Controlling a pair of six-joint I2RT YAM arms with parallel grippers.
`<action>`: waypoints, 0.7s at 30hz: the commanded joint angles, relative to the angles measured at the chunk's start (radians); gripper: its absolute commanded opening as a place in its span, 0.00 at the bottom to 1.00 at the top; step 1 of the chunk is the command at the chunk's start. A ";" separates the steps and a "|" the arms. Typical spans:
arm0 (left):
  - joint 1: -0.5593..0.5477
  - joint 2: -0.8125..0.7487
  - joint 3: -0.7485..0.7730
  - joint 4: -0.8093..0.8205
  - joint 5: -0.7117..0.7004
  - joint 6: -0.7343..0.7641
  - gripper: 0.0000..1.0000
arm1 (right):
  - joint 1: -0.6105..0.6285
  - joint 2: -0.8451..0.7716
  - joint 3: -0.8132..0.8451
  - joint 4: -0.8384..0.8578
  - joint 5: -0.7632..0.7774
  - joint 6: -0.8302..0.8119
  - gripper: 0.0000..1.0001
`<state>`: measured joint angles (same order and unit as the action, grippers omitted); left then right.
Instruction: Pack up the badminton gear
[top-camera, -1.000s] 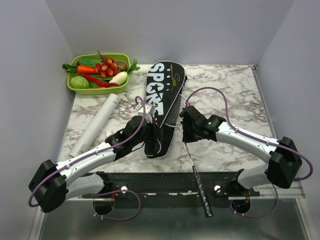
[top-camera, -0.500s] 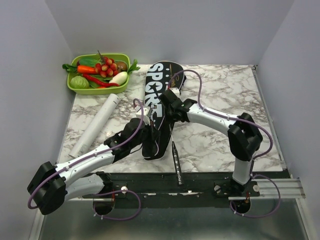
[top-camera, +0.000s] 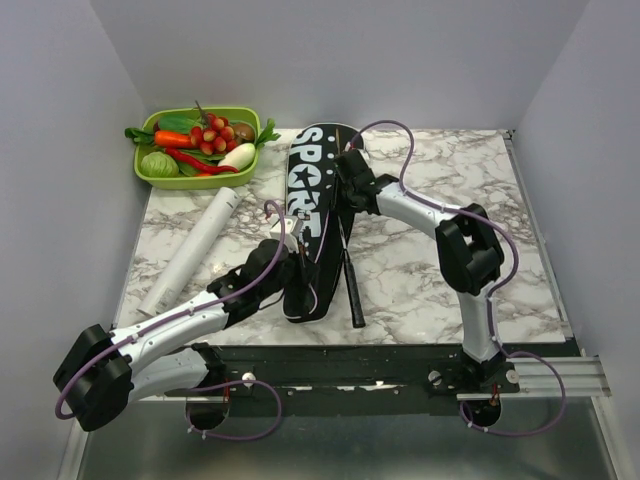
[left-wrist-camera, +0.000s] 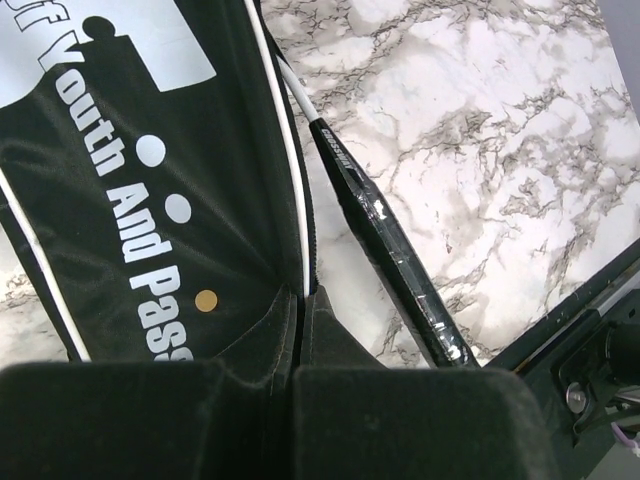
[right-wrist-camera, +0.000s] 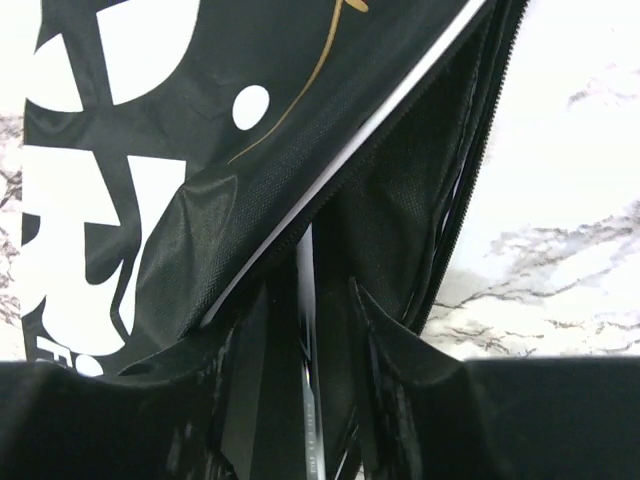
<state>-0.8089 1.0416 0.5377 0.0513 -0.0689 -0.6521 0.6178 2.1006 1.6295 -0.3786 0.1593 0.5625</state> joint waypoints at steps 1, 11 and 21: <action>-0.006 0.001 0.004 0.051 0.055 -0.018 0.00 | 0.010 -0.051 -0.048 0.105 -0.076 -0.010 0.55; -0.004 0.018 0.027 0.021 0.029 0.016 0.00 | 0.011 -0.522 -0.480 -0.005 -0.076 -0.044 0.61; -0.001 0.008 0.039 -0.025 0.011 0.049 0.00 | 0.020 -0.864 -0.841 -0.042 -0.371 -0.033 0.62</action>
<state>-0.8089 1.0649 0.5381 0.0139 -0.0647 -0.6209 0.6228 1.3151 0.8898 -0.3840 -0.0551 0.5228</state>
